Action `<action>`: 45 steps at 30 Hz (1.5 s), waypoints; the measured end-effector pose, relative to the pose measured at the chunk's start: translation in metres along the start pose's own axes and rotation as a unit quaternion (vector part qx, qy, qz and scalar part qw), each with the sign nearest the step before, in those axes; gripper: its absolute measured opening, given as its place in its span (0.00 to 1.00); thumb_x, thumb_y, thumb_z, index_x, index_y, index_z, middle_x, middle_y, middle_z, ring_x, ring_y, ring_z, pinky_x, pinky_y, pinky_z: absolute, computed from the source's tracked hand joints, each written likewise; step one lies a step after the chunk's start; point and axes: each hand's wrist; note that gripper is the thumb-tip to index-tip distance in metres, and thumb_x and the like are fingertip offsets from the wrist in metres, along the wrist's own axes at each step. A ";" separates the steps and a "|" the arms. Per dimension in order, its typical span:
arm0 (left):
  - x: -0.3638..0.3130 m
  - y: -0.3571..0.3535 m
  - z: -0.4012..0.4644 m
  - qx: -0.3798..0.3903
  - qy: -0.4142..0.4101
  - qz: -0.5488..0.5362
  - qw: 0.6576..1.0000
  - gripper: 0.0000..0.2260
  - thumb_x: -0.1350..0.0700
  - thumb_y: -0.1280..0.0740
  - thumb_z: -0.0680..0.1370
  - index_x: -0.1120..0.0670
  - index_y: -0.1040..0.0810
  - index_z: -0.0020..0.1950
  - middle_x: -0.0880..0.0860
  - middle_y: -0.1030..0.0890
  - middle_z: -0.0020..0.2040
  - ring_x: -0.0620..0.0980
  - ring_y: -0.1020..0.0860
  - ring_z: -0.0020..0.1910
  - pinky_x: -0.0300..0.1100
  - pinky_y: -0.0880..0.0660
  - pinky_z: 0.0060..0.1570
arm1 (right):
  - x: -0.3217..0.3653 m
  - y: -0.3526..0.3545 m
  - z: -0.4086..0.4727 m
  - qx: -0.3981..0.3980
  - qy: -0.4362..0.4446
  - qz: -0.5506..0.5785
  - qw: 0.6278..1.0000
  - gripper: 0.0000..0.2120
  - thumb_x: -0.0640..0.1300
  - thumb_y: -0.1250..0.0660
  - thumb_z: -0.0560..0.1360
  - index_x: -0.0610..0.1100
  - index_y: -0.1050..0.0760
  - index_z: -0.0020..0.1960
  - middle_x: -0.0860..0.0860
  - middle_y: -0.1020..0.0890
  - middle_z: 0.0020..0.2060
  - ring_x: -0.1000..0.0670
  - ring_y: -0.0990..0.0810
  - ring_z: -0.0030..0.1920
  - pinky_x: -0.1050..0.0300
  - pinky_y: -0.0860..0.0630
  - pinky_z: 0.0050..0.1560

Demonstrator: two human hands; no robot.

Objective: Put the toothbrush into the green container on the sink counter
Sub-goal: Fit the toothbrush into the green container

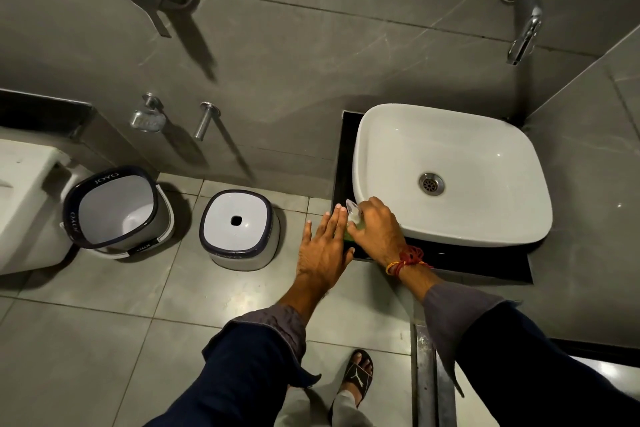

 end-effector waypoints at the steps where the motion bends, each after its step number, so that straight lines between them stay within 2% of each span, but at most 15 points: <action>1: -0.001 0.001 0.000 -0.002 0.001 -0.002 1.000 0.35 0.40 0.46 0.84 0.53 0.61 0.82 0.52 0.59 0.83 0.53 0.56 0.82 0.60 0.52 0.79 | 0.000 -0.001 0.001 -0.009 -0.014 0.000 1.000 0.15 0.48 0.30 0.76 0.36 0.21 0.54 0.42 0.19 0.50 0.43 0.18 0.47 0.59 0.28 0.42; 6: -0.004 0.002 -0.001 -0.004 0.007 -0.010 1.000 0.36 0.39 0.46 0.84 0.53 0.60 0.82 0.52 0.59 0.83 0.52 0.56 0.82 0.59 0.54 0.80 | 0.002 -0.007 -0.007 -0.045 -0.087 0.000 0.995 0.21 0.57 0.31 0.76 0.38 0.19 0.46 0.42 0.16 0.40 0.44 0.17 0.39 0.59 0.29 0.34; 8: -0.005 0.002 -0.001 -0.002 0.009 -0.010 1.000 0.36 0.37 0.47 0.84 0.53 0.61 0.82 0.51 0.59 0.83 0.52 0.57 0.82 0.59 0.54 0.80 | 0.003 -0.011 -0.014 -0.057 -0.095 0.047 0.993 0.19 0.55 0.29 0.75 0.38 0.19 0.51 0.43 0.17 0.43 0.45 0.18 0.42 0.57 0.24 0.39; 10: -0.007 0.001 -0.002 0.003 0.012 -0.009 1.000 0.37 0.36 0.48 0.83 0.53 0.61 0.82 0.52 0.59 0.83 0.52 0.57 0.82 0.59 0.54 0.80 | 0.004 -0.014 -0.018 -0.069 -0.090 0.104 0.988 0.15 0.48 0.27 0.75 0.37 0.20 0.55 0.42 0.17 0.45 0.46 0.18 0.44 0.57 0.22 0.44; 12: -0.008 0.000 -0.003 0.003 0.017 -0.002 1.000 0.37 0.36 0.49 0.83 0.53 0.61 0.82 0.52 0.59 0.83 0.52 0.58 0.82 0.59 0.54 0.80 | 0.007 -0.015 -0.020 -0.089 -0.095 0.131 0.983 0.11 0.43 0.27 0.75 0.36 0.19 0.53 0.42 0.16 0.44 0.50 0.21 0.41 0.57 0.20 0.46; 15: -0.009 -0.001 -0.005 0.000 0.020 0.008 1.000 0.36 0.36 0.49 0.83 0.54 0.61 0.82 0.53 0.59 0.83 0.52 0.59 0.82 0.59 0.54 0.80 | 0.008 -0.018 -0.023 -0.099 -0.104 0.138 0.980 0.11 0.45 0.28 0.75 0.37 0.19 0.49 0.43 0.16 0.42 0.49 0.20 0.41 0.56 0.19 0.48; 22: -0.011 -0.001 -0.005 0.007 0.015 0.026 1.000 0.37 0.36 0.48 0.83 0.54 0.62 0.82 0.54 0.59 0.83 0.53 0.59 0.82 0.58 0.55 0.80 | 0.010 -0.018 -0.030 -0.088 -0.132 0.156 0.975 0.15 0.48 0.29 0.77 0.38 0.20 0.56 0.42 0.15 0.46 0.45 0.16 0.47 0.50 0.17 0.53; 25: -0.011 -0.002 -0.006 0.010 0.016 0.022 1.000 0.36 0.36 0.49 0.83 0.54 0.62 0.82 0.53 0.60 0.83 0.53 0.59 0.82 0.59 0.55 0.80 | 0.008 -0.012 -0.029 -0.067 -0.140 0.100 0.983 0.14 0.51 0.29 0.76 0.40 0.19 0.53 0.43 0.15 0.45 0.44 0.16 0.46 0.56 0.18 0.45; 27: -0.011 -0.004 -0.007 0.004 0.019 0.019 1.000 0.36 0.37 0.49 0.84 0.54 0.62 0.82 0.53 0.60 0.83 0.53 0.58 0.82 0.59 0.53 0.80 | 0.002 0.000 -0.029 -0.080 -0.092 0.018 0.992 0.14 0.52 0.28 0.74 0.41 0.19 0.48 0.45 0.16 0.44 0.45 0.18 0.44 0.57 0.23 0.39; 29: -0.011 -0.005 -0.007 -0.007 0.021 0.024 0.999 0.35 0.39 0.48 0.84 0.54 0.62 0.82 0.53 0.59 0.83 0.53 0.58 0.82 0.59 0.52 0.79 | -0.006 0.016 -0.026 -0.115 0.019 -0.036 0.993 0.14 0.50 0.25 0.71 0.42 0.23 0.47 0.46 0.20 0.45 0.45 0.22 0.46 0.54 0.24 0.41; 30: -0.011 -0.006 -0.008 -0.009 0.022 0.023 0.999 0.35 0.39 0.48 0.84 0.54 0.62 0.82 0.53 0.59 0.83 0.53 0.57 0.82 0.59 0.52 0.79 | -0.009 0.024 -0.022 -0.113 0.083 -0.054 0.989 0.15 0.50 0.24 0.69 0.43 0.23 0.50 0.46 0.21 0.47 0.46 0.24 0.49 0.54 0.23 0.44; 32: -0.012 -0.009 -0.008 -0.011 0.024 0.019 0.999 0.35 0.39 0.48 0.85 0.55 0.62 0.82 0.54 0.58 0.83 0.53 0.57 0.82 0.60 0.51 0.79 | -0.010 0.035 -0.009 -0.039 0.174 -0.096 0.979 0.20 0.49 0.25 0.70 0.44 0.23 0.59 0.47 0.21 0.55 0.46 0.26 0.56 0.52 0.23 0.53; 34: -0.013 -0.011 -0.007 -0.013 0.028 0.011 0.999 0.35 0.40 0.48 0.84 0.55 0.62 0.82 0.54 0.57 0.83 0.54 0.56 0.82 0.60 0.51 0.79 | -0.008 0.038 0.004 0.043 0.220 -0.157 0.962 0.19 0.49 0.29 0.73 0.45 0.23 0.62 0.47 0.20 0.58 0.46 0.26 0.60 0.51 0.26 0.59; 37: -0.012 -0.013 -0.006 -0.016 0.032 0.008 0.999 0.36 0.39 0.47 0.84 0.54 0.62 0.82 0.54 0.56 0.84 0.54 0.55 0.82 0.60 0.51 0.79 | -0.007 0.033 0.011 0.091 0.238 -0.210 0.944 0.15 0.48 0.33 0.77 0.43 0.22 0.61 0.47 0.19 0.57 0.46 0.25 0.59 0.52 0.26 0.59; 45: -0.014 -0.014 -0.007 -0.021 0.035 0.017 0.999 0.35 0.41 0.47 0.85 0.55 0.62 0.82 0.54 0.56 0.84 0.54 0.54 0.82 0.60 0.50 0.79 | -0.010 0.029 0.006 0.087 0.233 -0.214 0.945 0.15 0.49 0.35 0.79 0.43 0.23 0.62 0.44 0.20 0.57 0.45 0.24 0.57 0.52 0.24 0.56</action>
Point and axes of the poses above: each hand's wrist, its own z-axis towards the middle knuckle, its own y-axis out of the back of the hand, x = y × z
